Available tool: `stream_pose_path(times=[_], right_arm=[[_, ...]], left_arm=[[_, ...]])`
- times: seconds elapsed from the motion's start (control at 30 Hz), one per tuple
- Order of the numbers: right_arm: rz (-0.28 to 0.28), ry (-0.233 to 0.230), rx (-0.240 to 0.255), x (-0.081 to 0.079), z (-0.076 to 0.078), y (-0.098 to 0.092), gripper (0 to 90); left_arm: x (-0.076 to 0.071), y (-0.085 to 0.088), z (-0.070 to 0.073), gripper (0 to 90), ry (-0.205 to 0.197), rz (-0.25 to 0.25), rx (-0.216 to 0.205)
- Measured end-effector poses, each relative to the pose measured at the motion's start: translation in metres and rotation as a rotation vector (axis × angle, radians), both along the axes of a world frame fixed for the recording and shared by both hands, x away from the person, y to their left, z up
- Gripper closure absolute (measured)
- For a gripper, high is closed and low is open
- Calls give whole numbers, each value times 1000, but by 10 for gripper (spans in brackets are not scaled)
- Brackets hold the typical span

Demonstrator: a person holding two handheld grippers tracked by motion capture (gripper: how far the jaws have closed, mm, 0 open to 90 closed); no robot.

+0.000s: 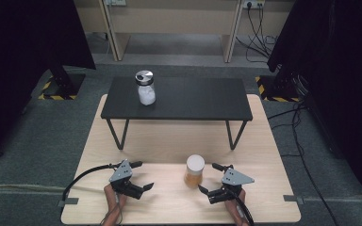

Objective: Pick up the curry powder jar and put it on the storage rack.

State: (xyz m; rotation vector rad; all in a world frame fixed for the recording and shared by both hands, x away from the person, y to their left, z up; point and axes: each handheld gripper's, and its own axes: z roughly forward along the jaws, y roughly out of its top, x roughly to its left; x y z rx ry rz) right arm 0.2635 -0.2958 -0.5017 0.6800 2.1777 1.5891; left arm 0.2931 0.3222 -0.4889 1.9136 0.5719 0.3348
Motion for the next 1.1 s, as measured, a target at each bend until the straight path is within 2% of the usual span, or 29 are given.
stream_pose_path(times=[0.2,0.4,0.47,0.73,0.87,0.93,1.0,1.1], right_arm=[[-16,4,10,-1,-1,2,15],[-30,66,59,4,-1,-1,19],[-33,58,82,2,-2,1,19],[-28,57,73,-7,5,12,22],[-55,43,73,-13,7,19,4],[-38,46,75,-10,9,21,4],[-43,23,73,-12,9,27,21],[-73,14,77,-14,10,35,74]], left_arm=[[0,0,0,23,1,-1,0],[0,0,0,24,0,0,-2],[0,0,0,24,-2,-1,-2],[0,0,0,25,-2,-1,-3],[0,0,-1,24,-4,-2,-3],[0,0,0,25,-3,-2,-3],[0,0,0,25,-4,-3,-3],[0,0,0,25,-3,-2,-3]])
